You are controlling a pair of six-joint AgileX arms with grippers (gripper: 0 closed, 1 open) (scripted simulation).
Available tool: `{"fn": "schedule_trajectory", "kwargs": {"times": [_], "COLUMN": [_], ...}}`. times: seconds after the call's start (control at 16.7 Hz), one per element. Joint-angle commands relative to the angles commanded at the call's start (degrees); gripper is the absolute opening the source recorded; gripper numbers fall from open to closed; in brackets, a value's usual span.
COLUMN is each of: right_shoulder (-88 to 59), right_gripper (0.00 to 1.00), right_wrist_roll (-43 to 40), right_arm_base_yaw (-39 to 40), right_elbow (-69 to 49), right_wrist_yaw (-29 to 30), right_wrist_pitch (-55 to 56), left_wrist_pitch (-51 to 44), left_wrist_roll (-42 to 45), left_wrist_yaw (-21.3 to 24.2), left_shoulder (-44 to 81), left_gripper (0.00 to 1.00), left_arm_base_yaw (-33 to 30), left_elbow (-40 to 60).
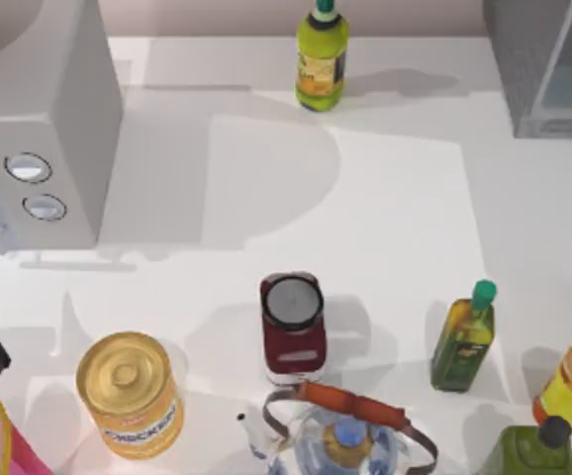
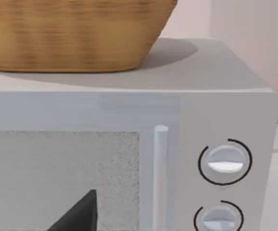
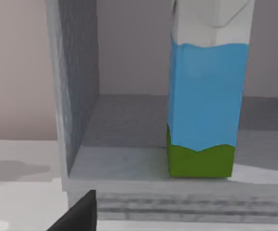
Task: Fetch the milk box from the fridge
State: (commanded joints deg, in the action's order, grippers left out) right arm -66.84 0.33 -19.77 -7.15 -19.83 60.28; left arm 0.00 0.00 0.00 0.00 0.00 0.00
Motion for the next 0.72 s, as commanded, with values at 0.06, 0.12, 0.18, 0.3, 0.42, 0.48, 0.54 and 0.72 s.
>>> {"fn": "schedule_trajectory", "kwargs": {"times": [0.06,0.12,0.18,0.3,0.42,0.48,0.54,0.72], "right_shoulder": [-5.29,-10.23,-14.79,-22.72,-29.02,-31.49,-33.46,-35.91], "right_gripper": [1.0,1.0,1.0,1.0,1.0,1.0,1.0,1.0], "right_wrist_roll": [0.14,0.28,0.42,0.62,0.71,0.72,0.72,0.7], "right_arm_base_yaw": [-1.86,-3.64,-5.28,-7.95,-9.67,-10.19,-10.52,-10.8], "right_elbow": [-0.58,-1.12,-1.61,-2.39,-2.9,-3.09,-3.23,-3.41], "right_wrist_yaw": [-1.26,-2.46,-3.6,-5.7,-7.5,-8.24,-8.84,-9.62], "right_wrist_pitch": [4.63,9.01,13.12,20.26,25.91,28.17,30.03,32.44], "left_wrist_pitch": [0.0,0.0,0.0,0.0,0.0,0.0,0.0,0.0], "left_wrist_roll": [0.0,0.0,0.0,0.0,0.0,0.0,0.0,0.0], "left_wrist_yaw": [0.0,0.0,0.0,0.0,0.0,0.0,0.0,0.0], "left_shoulder": [0.0,0.0,0.0,0.0,0.0,0.0,0.0,0.0], "left_gripper": [1.0,1.0,1.0,1.0,1.0,1.0,1.0,1.0], "left_arm_base_yaw": [0.0,0.0,0.0,0.0,0.0,0.0,0.0,0.0], "left_elbow": [0.0,0.0,0.0,0.0,0.0,0.0,0.0,0.0]}}
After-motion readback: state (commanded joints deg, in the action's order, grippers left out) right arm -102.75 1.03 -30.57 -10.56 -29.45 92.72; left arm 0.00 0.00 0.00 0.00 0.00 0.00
